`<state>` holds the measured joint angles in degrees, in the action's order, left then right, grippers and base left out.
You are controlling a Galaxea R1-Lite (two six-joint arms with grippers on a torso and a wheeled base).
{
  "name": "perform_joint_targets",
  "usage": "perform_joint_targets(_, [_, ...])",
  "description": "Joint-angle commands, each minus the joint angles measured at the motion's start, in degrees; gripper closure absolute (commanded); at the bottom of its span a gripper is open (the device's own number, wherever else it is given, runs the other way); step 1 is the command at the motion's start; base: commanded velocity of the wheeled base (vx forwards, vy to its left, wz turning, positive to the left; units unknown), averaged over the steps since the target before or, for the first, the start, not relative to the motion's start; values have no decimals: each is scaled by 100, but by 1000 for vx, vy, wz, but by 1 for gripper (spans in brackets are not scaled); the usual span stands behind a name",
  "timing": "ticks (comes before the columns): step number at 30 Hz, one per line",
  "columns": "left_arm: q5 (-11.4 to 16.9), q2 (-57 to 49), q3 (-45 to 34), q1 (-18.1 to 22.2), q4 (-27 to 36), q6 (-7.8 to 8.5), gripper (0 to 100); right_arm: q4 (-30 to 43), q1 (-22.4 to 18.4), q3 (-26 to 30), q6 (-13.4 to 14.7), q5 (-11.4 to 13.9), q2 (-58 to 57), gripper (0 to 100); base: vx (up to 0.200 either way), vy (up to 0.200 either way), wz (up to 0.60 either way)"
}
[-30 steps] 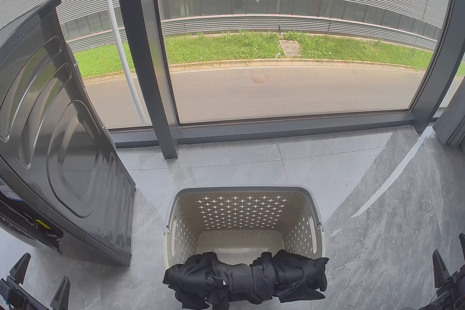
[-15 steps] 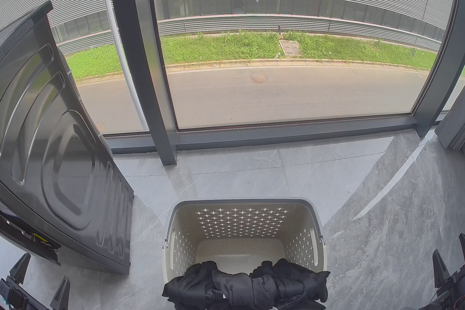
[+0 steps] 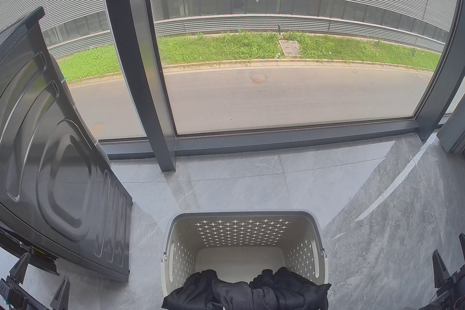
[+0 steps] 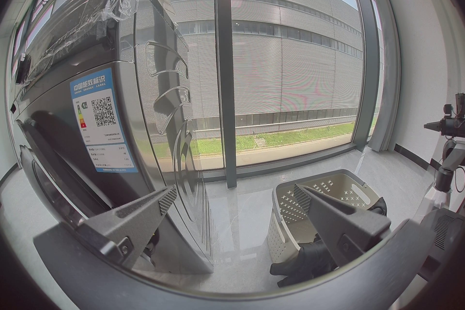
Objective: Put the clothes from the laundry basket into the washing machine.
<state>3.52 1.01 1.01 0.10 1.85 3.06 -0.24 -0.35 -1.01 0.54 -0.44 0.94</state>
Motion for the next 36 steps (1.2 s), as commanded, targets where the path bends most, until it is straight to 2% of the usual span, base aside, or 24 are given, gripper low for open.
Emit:
perform_joint_targets(1, [-1,-101,-101,-1,8,-7,0,-2,0,92,-1,0,-85,0,0,0,0])
perform_joint_targets(5, [-1,-101,-101,-1,-1,-16,0,-2,0,92,-1,0,-85,0,0,0,0])
perform_joint_targets(8, [-1,-101,-101,-1,-1,-25,0,-2,0,92,-1,0,-85,0,200,0,0])
perform_joint_targets(36, [-1,-101,-101,-1,-1,-16,0,-2,0,92,-1,0,-85,0,0,0,0])
